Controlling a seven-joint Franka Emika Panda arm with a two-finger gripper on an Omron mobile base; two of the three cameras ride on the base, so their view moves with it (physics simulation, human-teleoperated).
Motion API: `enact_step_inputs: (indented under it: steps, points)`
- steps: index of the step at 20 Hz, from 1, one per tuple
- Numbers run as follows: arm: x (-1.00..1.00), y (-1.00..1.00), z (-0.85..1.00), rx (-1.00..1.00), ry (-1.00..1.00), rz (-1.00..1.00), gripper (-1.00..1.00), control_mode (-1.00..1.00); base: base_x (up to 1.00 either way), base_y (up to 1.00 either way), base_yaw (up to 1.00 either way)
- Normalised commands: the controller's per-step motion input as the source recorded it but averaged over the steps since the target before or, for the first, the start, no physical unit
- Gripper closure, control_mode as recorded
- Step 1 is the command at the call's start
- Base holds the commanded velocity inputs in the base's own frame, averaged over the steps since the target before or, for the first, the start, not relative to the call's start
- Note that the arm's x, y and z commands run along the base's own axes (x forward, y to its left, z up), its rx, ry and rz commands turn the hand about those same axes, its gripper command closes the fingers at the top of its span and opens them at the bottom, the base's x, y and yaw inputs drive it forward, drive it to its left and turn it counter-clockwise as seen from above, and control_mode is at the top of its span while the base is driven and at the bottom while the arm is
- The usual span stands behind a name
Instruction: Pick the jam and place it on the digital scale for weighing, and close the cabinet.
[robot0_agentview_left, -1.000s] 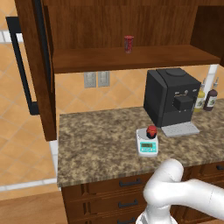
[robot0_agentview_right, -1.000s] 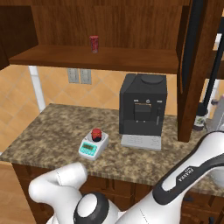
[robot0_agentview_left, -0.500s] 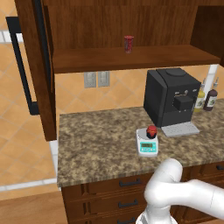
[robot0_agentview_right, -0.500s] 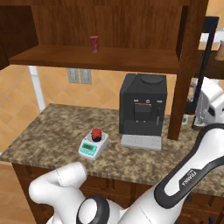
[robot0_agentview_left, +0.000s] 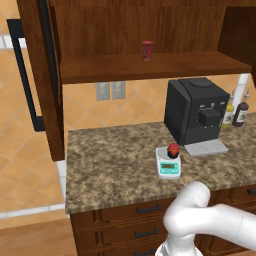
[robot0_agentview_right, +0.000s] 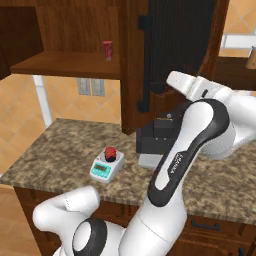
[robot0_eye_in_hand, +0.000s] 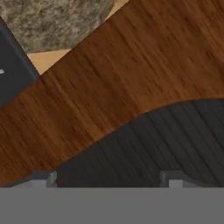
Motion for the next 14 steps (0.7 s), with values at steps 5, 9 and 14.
enact_step_inputs:
  steps: [5,9,14]
  points:
    - [0.58,1.00,0.09,-0.35,0.04,-0.25,-1.00,-1.00,0.00,0.00,0.00]
    - [0.75,1.00,0.00,-0.28,0.01,-0.33,-1.00,-1.00,0.00,0.00,0.00]
    - [0.92,1.00,-0.01,-0.25,0.00,-0.39,-1.00,-1.00,0.00,0.00,0.00]
